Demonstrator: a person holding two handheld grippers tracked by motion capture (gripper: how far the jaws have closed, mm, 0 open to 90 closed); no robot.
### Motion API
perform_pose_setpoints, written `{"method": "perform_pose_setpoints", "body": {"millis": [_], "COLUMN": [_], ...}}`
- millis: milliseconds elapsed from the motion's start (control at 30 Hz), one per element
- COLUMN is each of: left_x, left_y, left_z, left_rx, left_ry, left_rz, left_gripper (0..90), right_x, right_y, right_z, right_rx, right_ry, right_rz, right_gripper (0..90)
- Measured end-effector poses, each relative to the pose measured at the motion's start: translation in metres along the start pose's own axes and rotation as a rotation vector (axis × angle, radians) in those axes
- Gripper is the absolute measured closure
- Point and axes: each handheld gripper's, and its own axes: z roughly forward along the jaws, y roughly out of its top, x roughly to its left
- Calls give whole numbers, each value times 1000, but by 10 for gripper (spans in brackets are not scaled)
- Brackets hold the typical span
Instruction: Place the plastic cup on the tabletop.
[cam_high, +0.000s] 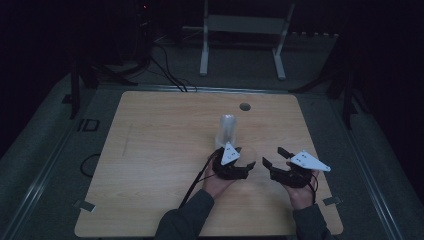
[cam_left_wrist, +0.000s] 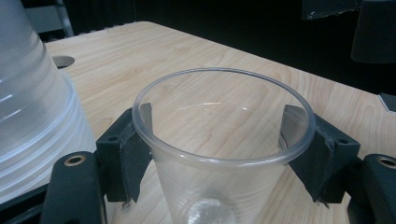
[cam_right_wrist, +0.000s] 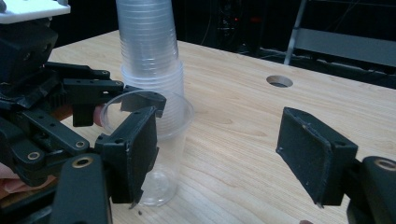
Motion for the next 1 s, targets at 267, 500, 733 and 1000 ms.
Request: {"method": "perform_pose_setpoints", "body": {"millis": [267, 500, 733, 1000], "left_x": [0, 0, -1, 1], "left_y": [-1, -2, -2, 3], "left_z": [0, 0, -2, -17], "left_rx": [24, 59, 70, 53], "left_ry": [3, -4, -5, -20], "left_rz": [-7, -2, 1, 5], "left_gripper": [227, 153, 144, 145], "right_x": [0, 0, 0, 0], "right_y": [0, 0, -1, 0], "right_z": [0, 1, 1, 0], "right_rx": [0, 4, 7, 4], "right_ry": [0, 4, 5, 5], "right_rz": [0, -2, -2, -1], "right_gripper": [283, 283, 283, 283]}}
